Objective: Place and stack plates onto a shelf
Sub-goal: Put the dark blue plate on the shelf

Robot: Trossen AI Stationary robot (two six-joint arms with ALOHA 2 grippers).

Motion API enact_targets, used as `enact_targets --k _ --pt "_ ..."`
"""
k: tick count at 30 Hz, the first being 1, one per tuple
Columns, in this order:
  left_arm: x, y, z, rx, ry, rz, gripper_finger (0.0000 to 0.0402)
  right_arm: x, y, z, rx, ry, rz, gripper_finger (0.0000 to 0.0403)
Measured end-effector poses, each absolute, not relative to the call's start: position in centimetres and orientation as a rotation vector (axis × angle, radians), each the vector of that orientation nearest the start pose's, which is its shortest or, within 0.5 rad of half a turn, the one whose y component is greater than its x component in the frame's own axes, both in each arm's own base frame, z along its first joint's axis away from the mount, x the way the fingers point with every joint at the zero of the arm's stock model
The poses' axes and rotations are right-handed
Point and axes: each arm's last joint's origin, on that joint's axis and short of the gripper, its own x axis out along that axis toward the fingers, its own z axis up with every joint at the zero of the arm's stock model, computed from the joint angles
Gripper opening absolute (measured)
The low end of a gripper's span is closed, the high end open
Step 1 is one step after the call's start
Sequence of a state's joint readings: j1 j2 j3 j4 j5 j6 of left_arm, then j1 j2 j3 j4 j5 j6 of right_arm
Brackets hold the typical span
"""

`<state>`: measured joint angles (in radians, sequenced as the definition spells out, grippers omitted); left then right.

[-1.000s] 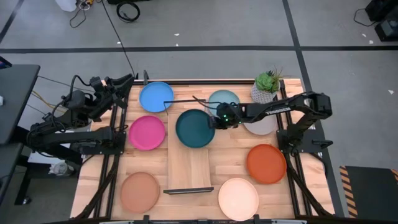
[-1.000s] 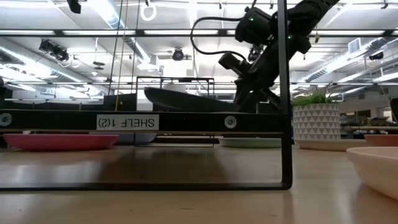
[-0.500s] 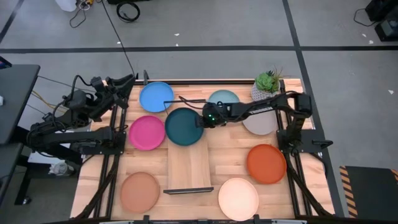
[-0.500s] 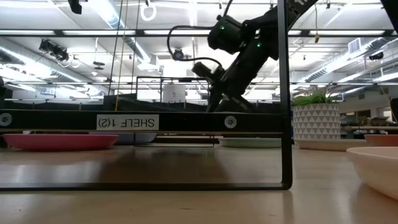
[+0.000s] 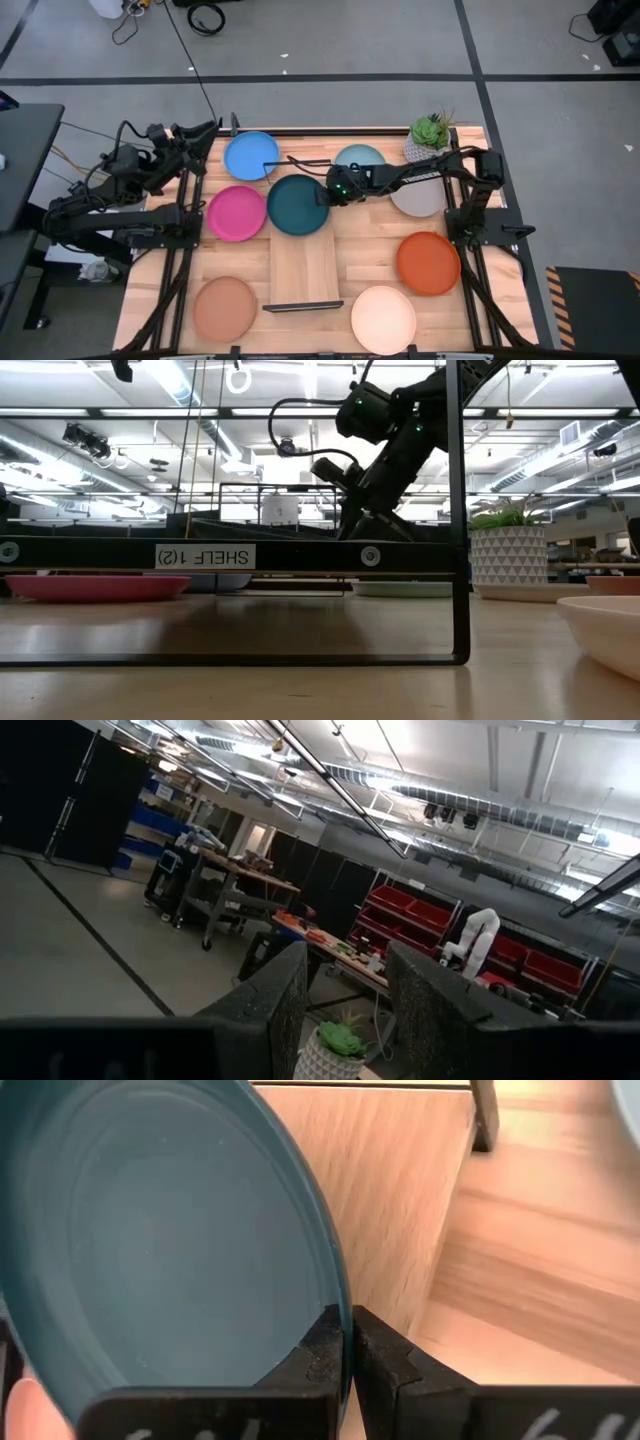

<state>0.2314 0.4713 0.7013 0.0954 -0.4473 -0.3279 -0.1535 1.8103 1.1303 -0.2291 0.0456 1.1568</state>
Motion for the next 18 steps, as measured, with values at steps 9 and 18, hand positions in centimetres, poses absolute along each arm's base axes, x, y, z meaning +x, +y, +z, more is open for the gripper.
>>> enact_targets --k 9,18 --pt "9.36 3.49 36.60 -0.347 -0.419 0.617 0.0146 36.35 -6.03 17.46 1.084 0.750 -0.656 0.0056" --pt "9.36 3.49 36.60 -0.347 -0.419 0.617 0.0146 36.30 -6.06 17.43 1.079 0.761 -0.649 0.0093"
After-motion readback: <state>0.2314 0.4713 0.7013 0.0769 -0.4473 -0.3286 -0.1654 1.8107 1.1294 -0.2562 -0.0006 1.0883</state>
